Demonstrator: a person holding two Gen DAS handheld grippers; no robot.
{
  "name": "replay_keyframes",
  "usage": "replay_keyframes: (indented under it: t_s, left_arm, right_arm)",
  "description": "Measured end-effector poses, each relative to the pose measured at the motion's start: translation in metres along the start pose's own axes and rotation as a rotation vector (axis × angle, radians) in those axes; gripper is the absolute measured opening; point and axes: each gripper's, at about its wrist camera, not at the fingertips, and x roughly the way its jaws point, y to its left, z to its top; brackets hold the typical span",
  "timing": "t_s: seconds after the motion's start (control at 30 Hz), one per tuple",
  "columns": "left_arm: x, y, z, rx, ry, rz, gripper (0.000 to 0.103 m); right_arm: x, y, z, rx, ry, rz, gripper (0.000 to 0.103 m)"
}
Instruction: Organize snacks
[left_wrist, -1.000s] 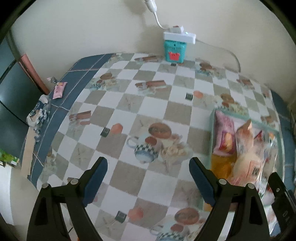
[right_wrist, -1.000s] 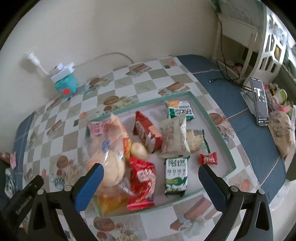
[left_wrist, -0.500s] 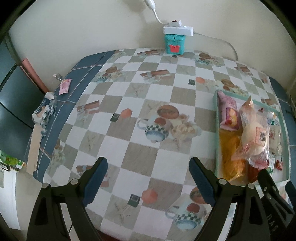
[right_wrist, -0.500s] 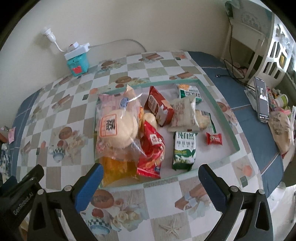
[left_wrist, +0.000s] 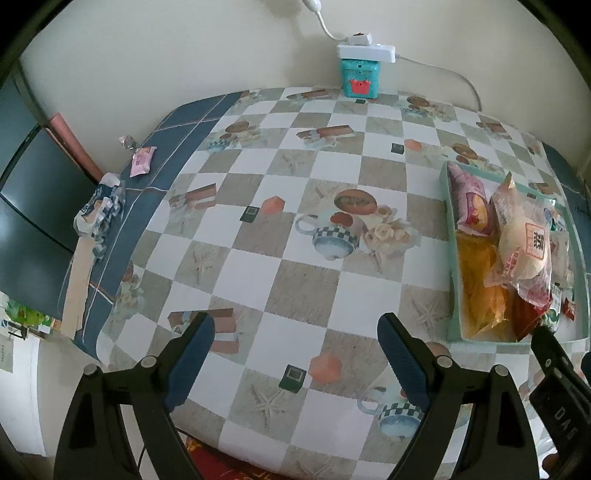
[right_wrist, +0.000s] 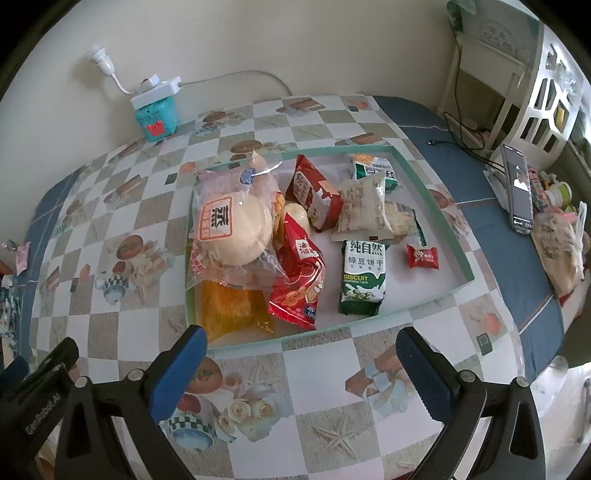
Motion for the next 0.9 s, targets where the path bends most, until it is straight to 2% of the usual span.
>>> replay_keyframes:
  t_s: [0.9]
  left_arm:
    - [0.0019,0.0048,0.0026,-0.008,0.011,-0.001,0.090]
  right_arm:
    - [0.0046,0.0008,0.0034,-0.005,0.012,0.006,0.103]
